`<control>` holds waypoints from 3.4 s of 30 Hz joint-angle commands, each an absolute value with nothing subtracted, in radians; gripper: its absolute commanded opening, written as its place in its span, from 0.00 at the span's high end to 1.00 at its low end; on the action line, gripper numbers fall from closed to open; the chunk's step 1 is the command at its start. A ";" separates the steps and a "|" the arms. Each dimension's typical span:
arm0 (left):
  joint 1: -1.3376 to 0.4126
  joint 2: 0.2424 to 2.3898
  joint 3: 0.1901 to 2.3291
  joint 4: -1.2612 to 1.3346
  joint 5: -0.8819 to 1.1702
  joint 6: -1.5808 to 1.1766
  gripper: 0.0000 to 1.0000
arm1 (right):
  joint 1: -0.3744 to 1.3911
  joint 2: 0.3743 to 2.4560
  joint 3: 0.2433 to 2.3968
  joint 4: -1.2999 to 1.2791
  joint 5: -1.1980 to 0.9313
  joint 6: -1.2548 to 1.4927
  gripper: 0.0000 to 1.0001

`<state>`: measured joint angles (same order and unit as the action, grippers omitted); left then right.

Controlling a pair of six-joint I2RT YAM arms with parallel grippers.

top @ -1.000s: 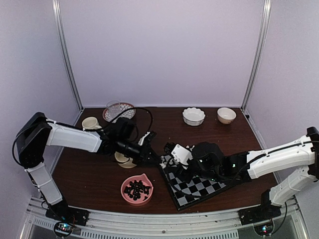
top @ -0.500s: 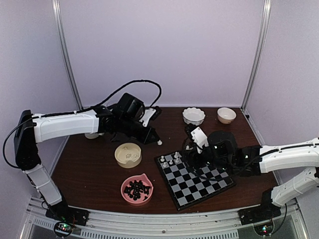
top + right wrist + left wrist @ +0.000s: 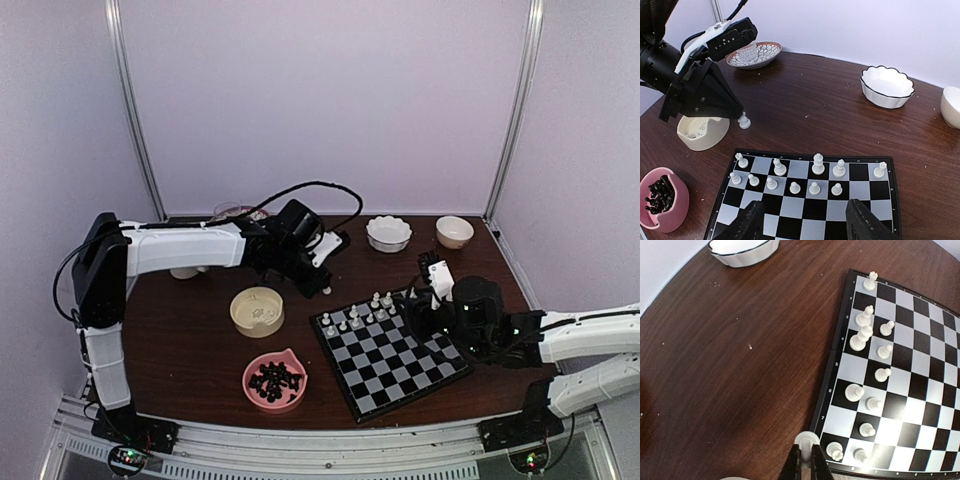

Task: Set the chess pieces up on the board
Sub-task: Place the knight at g1.

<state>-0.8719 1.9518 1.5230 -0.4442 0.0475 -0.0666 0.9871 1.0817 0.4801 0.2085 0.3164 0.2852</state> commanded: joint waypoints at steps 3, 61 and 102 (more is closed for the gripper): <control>-0.882 1.981 1.625 -0.495 0.019 0.020 1.00 | 0.983 1.068 0.456 0.303 0.361 0.309 0.41; -0.956 2.160 1.663 -0.542 0.031 0.004 1.00 | 0.983 0.969 0.411 0.325 0.368 0.276 0.40; -0.959 2.015 1.620 -0.533 -0.077 -0.096 0.76 | 0.983 0.951 0.414 0.311 0.347 0.267 0.40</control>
<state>-0.9565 2.1201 1.6451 -0.5484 0.0021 -0.0704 0.9867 0.9676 0.4183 0.3099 0.3489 0.2737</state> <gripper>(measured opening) 0.232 0.601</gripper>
